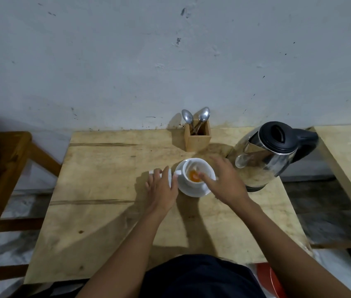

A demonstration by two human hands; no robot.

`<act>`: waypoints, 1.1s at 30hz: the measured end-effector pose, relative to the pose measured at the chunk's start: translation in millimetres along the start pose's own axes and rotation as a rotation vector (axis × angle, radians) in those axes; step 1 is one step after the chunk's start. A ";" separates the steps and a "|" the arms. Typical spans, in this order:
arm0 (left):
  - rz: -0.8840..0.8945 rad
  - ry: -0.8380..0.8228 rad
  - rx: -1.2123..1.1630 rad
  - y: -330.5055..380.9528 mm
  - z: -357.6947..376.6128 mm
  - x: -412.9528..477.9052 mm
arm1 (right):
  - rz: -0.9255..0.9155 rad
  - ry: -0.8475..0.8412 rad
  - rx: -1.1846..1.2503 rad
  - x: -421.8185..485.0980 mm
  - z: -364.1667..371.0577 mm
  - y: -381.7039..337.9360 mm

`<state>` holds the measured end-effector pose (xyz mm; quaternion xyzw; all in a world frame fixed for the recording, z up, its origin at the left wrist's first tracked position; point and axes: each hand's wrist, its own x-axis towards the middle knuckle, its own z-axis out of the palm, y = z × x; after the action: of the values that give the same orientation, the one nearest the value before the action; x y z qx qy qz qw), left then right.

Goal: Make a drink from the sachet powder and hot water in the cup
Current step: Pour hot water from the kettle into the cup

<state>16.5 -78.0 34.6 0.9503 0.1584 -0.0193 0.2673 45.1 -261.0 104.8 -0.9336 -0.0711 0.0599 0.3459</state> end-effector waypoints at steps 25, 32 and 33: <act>-0.339 0.084 -0.565 53.6 27.7 24.4 | -0.062 0.170 -0.045 41.7 -192.2 103.7; -0.416 0.138 -0.562 54.9 33.9 22.5 | -0.073 -0.146 0.077 77.7 -220.6 130.1; -0.418 0.144 -0.567 55.1 34.2 21.7 | -0.073 -0.172 0.069 81.6 -221.8 134.0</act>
<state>55.9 -133.7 30.4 0.7843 0.3668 0.0382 0.4989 173.2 -488.7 179.1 -0.9094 -0.1324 0.1298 0.3723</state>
